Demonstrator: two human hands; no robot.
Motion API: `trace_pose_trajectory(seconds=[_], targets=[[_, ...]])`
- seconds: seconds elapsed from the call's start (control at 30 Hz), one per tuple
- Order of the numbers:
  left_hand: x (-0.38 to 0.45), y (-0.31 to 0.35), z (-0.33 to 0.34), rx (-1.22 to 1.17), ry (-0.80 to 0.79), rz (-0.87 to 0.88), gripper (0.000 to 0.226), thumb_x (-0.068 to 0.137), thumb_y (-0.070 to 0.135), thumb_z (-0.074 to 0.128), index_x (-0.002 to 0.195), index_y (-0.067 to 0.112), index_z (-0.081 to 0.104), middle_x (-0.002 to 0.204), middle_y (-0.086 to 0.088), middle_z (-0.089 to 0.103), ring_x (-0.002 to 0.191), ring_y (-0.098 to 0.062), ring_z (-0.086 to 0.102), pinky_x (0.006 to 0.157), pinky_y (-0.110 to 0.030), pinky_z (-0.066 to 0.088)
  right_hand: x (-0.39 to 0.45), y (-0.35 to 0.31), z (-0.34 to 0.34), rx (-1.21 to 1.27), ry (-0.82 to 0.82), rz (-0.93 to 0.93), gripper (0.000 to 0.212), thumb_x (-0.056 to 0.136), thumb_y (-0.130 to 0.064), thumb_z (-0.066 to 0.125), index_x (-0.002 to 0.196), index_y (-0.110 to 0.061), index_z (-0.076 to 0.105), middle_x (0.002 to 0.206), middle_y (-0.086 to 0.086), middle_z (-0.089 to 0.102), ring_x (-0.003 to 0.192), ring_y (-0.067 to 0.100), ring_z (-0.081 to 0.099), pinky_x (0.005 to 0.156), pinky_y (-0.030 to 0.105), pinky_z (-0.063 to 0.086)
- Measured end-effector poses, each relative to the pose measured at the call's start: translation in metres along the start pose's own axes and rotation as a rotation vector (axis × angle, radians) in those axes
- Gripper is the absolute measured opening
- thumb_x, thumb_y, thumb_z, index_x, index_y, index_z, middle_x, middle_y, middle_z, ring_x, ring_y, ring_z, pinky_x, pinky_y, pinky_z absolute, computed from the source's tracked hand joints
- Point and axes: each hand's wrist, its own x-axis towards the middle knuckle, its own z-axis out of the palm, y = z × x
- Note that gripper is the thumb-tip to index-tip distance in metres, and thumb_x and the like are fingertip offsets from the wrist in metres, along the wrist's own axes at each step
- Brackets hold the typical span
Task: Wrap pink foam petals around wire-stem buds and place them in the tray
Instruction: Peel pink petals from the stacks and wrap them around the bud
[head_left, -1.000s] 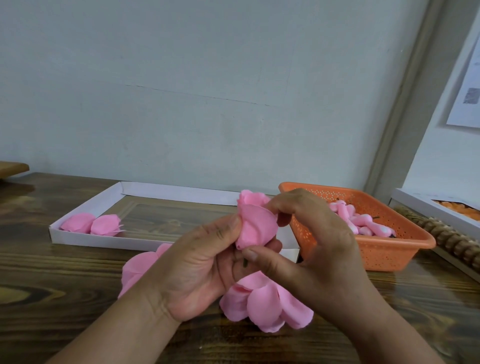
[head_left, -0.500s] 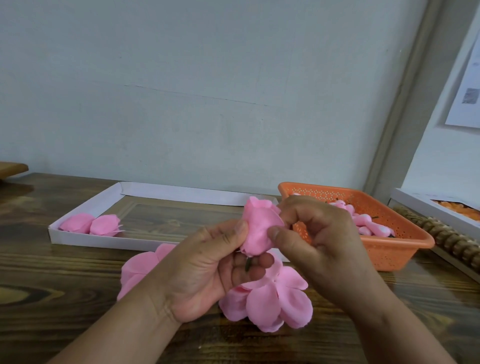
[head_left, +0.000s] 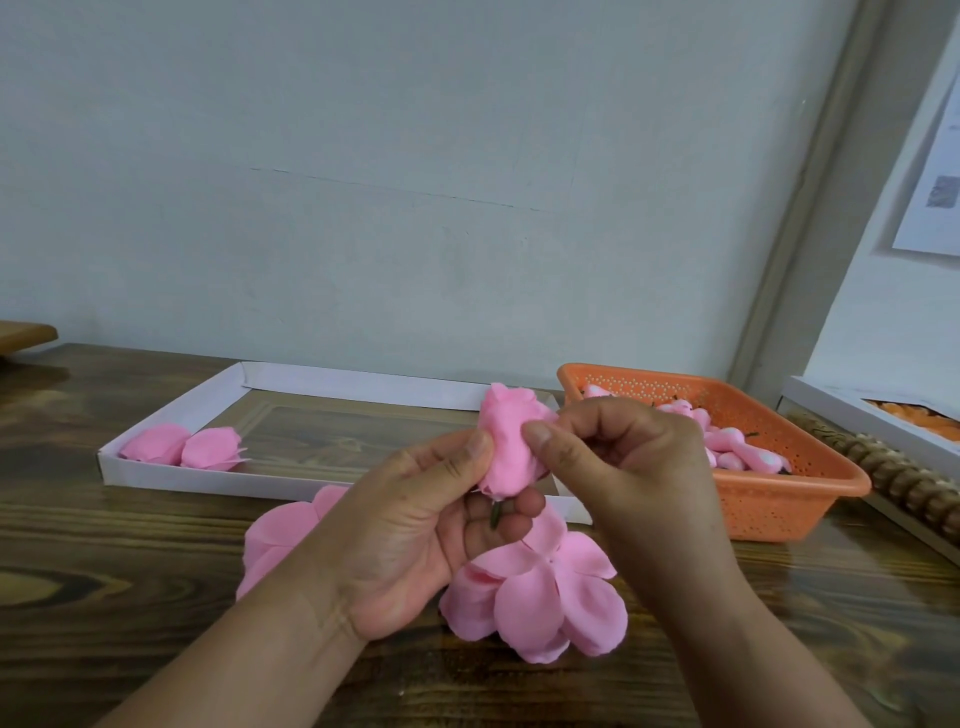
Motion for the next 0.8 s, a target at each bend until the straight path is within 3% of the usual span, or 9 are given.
trace_pose_trajectory(seconds=[0.1,0.2,0.27,0.37,0.53,0.67,0.8], targets=[[0.0,0.0,0.002,-0.023,0.019,0.013,0.028,0.078,0.021,0.054,0.074,0.009,0.078,0.067,-0.008,0.068,0.059,-0.012,0.066,0.055,-0.022,0.056,0.0,-0.002,-0.003,-0.063,-0.067,-0.035,0.014,0.078,-0.02,0.072,0.066,-0.014,0.066,0.065,-0.001,0.065,0.063,0.009,0.058,0.061,0.019,0.045],[0.001,0.001,-0.002,-0.032,0.014,0.009,0.016,0.074,0.023,0.073,0.074,0.008,0.077,0.069,-0.008,0.068,0.061,-0.013,0.066,0.057,-0.022,0.056,0.002,-0.003,-0.006,-0.131,-0.131,-0.05,0.011,0.077,-0.011,0.067,0.067,-0.015,0.064,0.067,-0.006,0.062,0.068,0.007,0.057,0.065,0.016,0.043],[0.001,0.002,-0.004,-0.042,-0.018,0.005,0.031,0.058,0.028,0.088,0.076,0.006,0.077,0.071,-0.009,0.068,0.063,-0.014,0.067,0.059,-0.023,0.057,0.003,-0.004,-0.006,-0.096,-0.114,-0.006,0.018,0.077,-0.001,0.07,0.065,-0.014,0.065,0.067,0.0,0.065,0.066,0.01,0.059,0.063,0.02,0.046],[0.002,0.002,-0.007,-0.023,-0.031,0.01,0.045,0.045,0.035,0.094,0.076,0.007,0.077,0.07,-0.008,0.068,0.063,-0.014,0.068,0.059,-0.023,0.057,0.004,-0.006,-0.004,-0.025,-0.087,0.051,0.024,0.074,0.002,0.07,0.059,-0.015,0.064,0.063,0.002,0.067,0.058,0.01,0.058,0.055,0.019,0.047],[0.001,0.001,-0.007,0.014,-0.042,0.012,0.046,0.048,0.036,0.092,0.08,0.007,0.077,0.075,-0.007,0.071,0.066,-0.014,0.068,0.06,-0.023,0.056,0.006,-0.007,-0.003,0.004,-0.055,0.107,0.021,0.07,0.004,0.069,0.055,-0.008,0.062,0.05,-0.003,0.06,0.045,0.003,0.048,0.046,0.013,0.039],[0.001,0.0,-0.005,0.032,-0.026,0.021,0.039,0.058,0.035,0.088,0.081,0.007,0.077,0.074,-0.008,0.07,0.066,-0.015,0.067,0.061,-0.023,0.056,0.007,-0.008,0.002,-0.064,-0.011,0.106,0.025,0.066,0.007,0.065,0.05,-0.011,0.06,0.049,0.003,0.06,0.043,0.004,0.046,0.045,0.016,0.041],[0.0,0.002,0.0,0.074,0.04,0.031,0.02,0.076,0.026,0.065,0.073,0.009,0.076,0.067,-0.007,0.064,0.059,-0.014,0.063,0.056,-0.022,0.053,0.007,-0.007,0.005,-0.18,0.031,0.056,0.033,0.066,0.007,0.067,0.048,-0.017,0.054,0.044,-0.006,0.053,0.04,0.003,0.042,0.046,0.019,0.041]])
